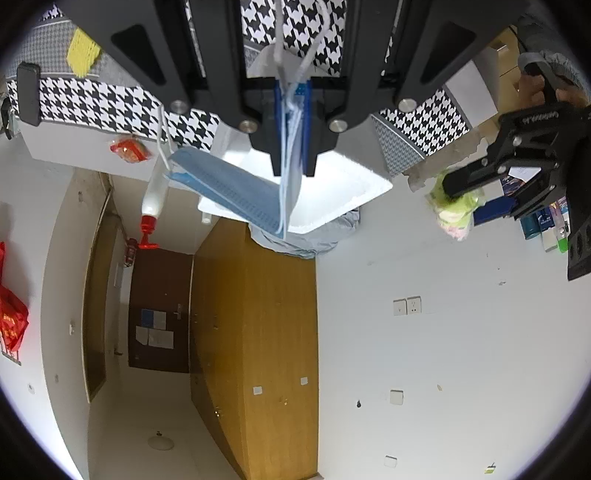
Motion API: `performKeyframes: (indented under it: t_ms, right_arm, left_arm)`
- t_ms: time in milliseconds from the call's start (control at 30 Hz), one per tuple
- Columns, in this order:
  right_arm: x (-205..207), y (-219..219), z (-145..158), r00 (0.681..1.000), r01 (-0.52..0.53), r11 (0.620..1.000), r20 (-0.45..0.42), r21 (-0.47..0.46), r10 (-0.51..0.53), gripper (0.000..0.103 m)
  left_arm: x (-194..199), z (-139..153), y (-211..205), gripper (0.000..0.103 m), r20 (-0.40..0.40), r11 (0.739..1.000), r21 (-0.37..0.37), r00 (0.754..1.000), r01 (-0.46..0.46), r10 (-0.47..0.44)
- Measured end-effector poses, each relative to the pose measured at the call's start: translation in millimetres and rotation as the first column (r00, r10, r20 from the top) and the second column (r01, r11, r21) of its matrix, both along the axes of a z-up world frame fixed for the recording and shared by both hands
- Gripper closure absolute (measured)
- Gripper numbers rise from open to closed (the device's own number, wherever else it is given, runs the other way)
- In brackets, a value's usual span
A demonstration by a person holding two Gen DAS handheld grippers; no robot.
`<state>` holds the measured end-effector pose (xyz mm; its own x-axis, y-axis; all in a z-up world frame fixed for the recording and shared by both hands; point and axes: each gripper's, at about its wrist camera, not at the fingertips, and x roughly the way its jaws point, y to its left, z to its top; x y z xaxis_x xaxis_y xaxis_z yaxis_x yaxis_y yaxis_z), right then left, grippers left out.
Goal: Organize soft objects
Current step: 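Lower the blue mask into the white foam box and open the right tool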
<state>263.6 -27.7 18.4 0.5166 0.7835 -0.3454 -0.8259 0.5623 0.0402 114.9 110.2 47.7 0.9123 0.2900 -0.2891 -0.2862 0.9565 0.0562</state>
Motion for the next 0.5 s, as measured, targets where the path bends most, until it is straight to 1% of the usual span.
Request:
performKeyframes:
  t_ms: [267,500]
  right_arm:
    - [7,20,3,1.000,-0.011,1.000,-0.002,-0.014,0.011,0.091]
    - [13,37,4,1.000,-0.022,0.999,-0.008,-0.025,0.022,0.091]
  left_arm:
    - [-1,-6,11,0.031,-0.009,0.999,-0.026,1.000,-0.021,0.021]
    - [-1,-8,17,0.031,-0.013,0.999,-0.033,0.999,-0.031,0.031]
